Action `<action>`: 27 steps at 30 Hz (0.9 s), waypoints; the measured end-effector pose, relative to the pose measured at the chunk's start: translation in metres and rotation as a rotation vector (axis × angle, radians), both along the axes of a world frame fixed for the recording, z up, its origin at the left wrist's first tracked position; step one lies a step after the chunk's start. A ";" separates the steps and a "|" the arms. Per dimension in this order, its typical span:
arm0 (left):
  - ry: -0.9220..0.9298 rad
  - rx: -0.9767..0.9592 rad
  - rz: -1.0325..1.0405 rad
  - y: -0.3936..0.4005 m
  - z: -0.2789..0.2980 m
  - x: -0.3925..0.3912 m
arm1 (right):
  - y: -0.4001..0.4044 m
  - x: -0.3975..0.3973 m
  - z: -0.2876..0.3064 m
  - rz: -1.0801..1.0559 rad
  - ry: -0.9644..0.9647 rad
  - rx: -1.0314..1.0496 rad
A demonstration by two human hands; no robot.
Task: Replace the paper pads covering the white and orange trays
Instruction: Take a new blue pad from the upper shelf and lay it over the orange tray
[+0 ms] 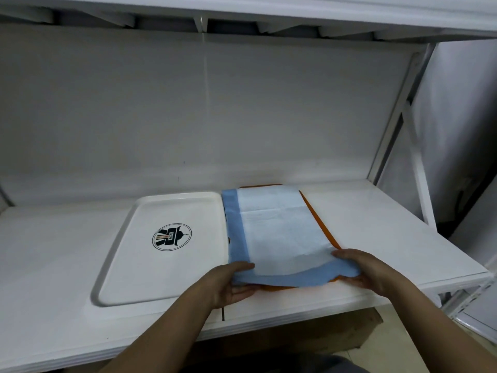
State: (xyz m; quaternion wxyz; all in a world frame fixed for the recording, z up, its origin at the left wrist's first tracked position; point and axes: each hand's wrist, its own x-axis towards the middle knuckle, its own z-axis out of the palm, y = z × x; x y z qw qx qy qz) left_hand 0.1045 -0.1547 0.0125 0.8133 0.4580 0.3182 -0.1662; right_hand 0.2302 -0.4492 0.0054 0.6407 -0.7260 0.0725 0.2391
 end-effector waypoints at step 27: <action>-0.393 1.629 -0.066 0.003 -0.021 0.025 | -0.006 0.023 -0.016 0.095 -0.751 -0.545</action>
